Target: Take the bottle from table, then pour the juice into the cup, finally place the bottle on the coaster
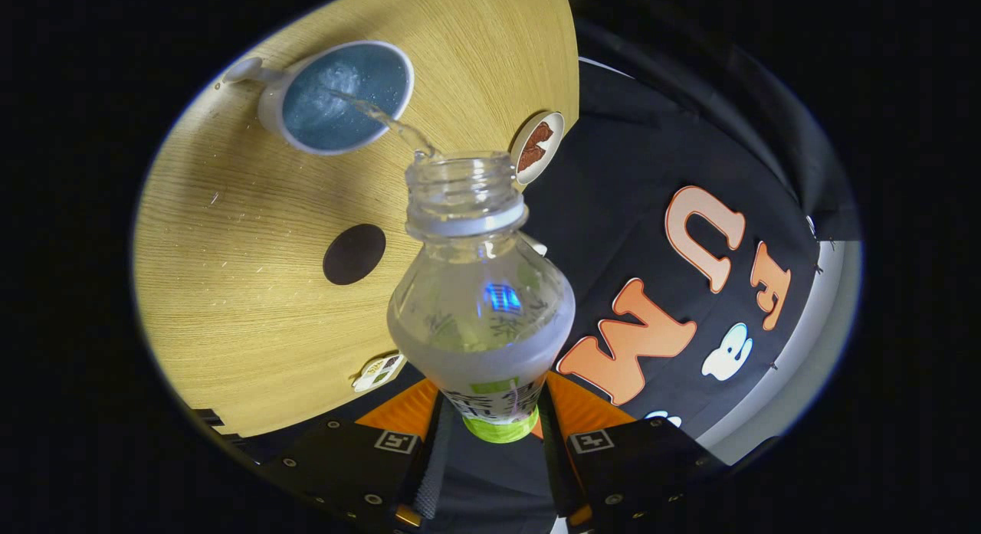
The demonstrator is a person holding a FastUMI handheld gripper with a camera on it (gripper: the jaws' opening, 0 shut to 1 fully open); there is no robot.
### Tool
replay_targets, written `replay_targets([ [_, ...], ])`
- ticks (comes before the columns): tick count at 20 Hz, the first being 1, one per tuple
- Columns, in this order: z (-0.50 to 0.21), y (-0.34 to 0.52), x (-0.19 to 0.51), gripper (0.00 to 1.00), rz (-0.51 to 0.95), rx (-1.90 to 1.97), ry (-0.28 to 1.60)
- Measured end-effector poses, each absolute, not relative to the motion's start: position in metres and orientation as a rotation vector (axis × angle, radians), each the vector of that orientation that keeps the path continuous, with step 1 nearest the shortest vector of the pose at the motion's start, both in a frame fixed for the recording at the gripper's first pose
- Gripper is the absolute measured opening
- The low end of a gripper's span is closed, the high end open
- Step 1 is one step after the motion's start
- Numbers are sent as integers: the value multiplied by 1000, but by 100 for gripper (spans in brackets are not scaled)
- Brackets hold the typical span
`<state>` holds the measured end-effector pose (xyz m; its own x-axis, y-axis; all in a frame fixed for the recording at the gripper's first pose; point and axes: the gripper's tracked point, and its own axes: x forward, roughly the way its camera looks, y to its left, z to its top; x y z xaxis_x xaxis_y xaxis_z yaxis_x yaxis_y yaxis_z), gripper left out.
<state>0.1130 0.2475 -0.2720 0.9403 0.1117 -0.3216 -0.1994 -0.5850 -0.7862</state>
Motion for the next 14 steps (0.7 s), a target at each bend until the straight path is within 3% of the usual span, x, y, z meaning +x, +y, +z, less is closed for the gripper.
replay_targets([
  [6, -271, 253, 113, 57, 423, -2150, 46],
  [14, -310, 240, 103, 57, 454, -1978, 168],
])
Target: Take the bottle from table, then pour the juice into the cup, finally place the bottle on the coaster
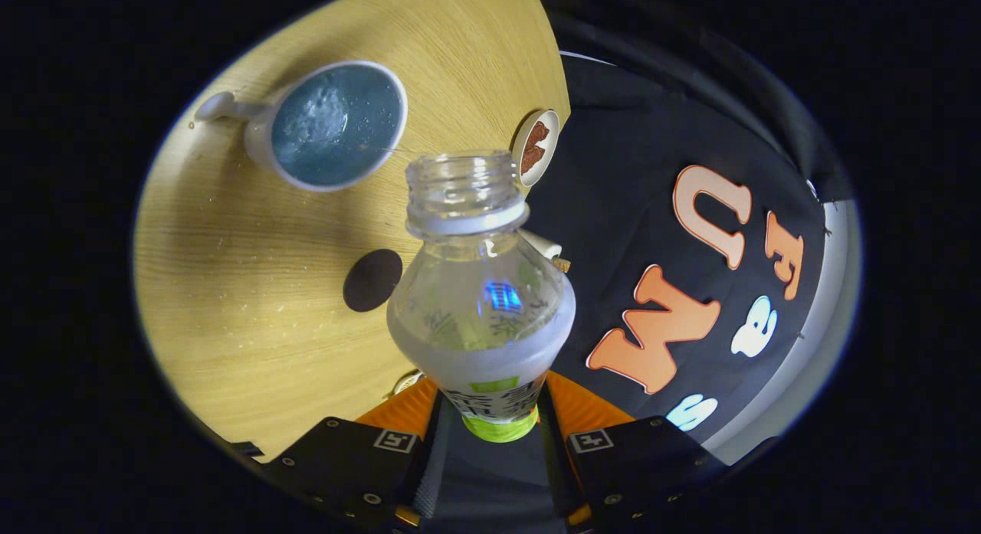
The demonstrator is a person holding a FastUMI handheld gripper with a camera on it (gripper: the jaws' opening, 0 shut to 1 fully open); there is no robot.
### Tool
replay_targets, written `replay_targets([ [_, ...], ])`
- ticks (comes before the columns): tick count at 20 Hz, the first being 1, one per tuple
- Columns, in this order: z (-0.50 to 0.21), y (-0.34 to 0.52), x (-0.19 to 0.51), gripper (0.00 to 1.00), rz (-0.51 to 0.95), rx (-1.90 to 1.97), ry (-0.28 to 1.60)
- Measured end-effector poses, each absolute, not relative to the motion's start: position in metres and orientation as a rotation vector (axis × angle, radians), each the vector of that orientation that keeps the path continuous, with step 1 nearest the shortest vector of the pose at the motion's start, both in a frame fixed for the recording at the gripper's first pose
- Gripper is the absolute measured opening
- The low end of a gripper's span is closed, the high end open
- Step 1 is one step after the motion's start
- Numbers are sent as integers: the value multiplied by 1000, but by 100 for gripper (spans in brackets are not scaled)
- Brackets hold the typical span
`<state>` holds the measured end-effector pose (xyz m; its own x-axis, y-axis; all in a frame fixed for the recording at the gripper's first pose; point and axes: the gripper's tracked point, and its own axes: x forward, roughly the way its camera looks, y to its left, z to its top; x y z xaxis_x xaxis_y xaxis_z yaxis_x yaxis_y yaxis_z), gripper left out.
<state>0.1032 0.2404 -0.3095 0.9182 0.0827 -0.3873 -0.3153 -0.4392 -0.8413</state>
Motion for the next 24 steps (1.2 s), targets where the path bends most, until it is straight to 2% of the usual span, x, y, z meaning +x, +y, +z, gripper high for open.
replay_targets([
  [8, -338, 230, 83, 58, 510, -1498, 423],
  [11, -330, 236, 85, 58, 542, -1279, 460],
  [19, -308, 221, 122, 58, 483, -737, 561],
  [24, -322, 221, 145, 58, 476, -443, 584],
])
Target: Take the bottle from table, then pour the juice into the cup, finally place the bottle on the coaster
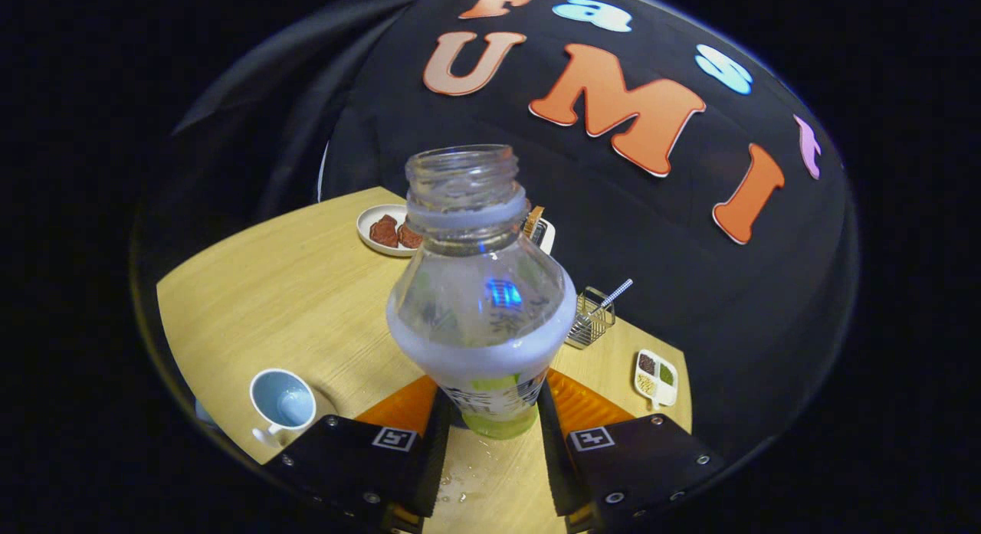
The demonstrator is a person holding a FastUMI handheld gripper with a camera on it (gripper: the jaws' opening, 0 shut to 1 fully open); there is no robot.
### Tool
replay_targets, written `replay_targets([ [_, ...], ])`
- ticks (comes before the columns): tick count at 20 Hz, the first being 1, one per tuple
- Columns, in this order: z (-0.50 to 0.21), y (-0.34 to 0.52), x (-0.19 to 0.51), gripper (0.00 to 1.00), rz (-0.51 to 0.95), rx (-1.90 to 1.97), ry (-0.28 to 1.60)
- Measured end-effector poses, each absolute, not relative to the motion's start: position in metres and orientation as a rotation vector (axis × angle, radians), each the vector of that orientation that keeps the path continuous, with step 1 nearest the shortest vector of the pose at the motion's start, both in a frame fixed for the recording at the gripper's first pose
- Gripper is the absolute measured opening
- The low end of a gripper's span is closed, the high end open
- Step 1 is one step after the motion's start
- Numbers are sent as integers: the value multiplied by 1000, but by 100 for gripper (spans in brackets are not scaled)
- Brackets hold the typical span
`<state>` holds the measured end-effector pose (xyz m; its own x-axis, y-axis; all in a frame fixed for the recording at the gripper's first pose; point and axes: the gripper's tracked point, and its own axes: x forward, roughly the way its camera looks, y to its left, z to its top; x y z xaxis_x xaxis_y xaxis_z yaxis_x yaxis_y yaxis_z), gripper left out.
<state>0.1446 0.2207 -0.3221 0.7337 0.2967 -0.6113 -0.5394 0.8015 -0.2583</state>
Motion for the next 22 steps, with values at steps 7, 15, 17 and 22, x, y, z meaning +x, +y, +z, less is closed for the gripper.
replay_targets([
  [7, -365, 225, 172, 58, 479, -184, 657],
  [15, -415, 218, 183, 58, 458, -78, 728],
  [17, -425, 219, 180, 58, 462, -72, 740],
  [22, -439, 219, 184, 59, 455, -77, 734],
])
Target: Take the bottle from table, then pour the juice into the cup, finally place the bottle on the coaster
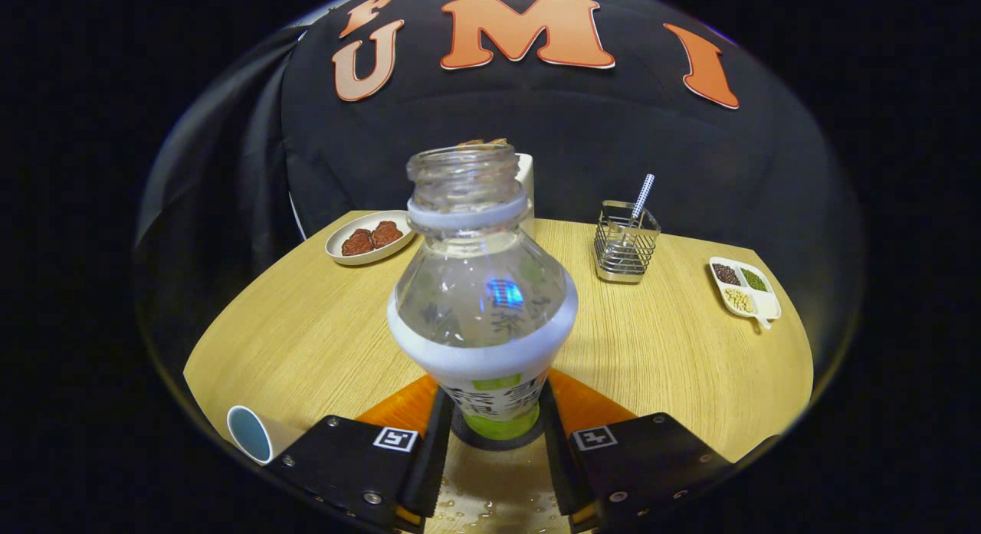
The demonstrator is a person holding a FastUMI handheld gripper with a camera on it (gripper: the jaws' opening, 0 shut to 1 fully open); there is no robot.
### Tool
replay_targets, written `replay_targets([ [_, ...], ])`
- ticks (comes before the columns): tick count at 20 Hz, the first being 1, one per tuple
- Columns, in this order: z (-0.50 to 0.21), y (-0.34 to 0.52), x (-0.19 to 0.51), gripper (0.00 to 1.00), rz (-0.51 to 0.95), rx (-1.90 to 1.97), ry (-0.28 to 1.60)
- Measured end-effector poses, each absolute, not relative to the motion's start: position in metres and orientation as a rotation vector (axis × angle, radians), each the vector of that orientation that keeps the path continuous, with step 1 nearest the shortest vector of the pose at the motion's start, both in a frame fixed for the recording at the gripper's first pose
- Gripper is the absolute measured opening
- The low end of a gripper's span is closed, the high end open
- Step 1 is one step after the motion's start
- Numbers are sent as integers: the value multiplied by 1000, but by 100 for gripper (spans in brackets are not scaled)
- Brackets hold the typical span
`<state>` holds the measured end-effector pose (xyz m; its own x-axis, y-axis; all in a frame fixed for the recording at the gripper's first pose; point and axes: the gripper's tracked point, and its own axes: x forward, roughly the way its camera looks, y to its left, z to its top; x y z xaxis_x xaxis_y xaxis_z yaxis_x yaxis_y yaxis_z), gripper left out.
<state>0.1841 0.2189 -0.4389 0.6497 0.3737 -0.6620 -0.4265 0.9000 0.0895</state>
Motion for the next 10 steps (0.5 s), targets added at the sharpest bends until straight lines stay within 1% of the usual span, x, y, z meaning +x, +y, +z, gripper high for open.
replay_targets([
  [3, -443, 222, 183, 59, 469, -79, 732],
  [4, -444, 221, 183, 61, 469, -80, 728],
  [7, -446, 218, 182, 65, 445, -80, 744],
  [8, -446, 214, 181, 68, 435, -95, 745],
  [10, -441, 210, 177, 80, 427, -118, 740],
])
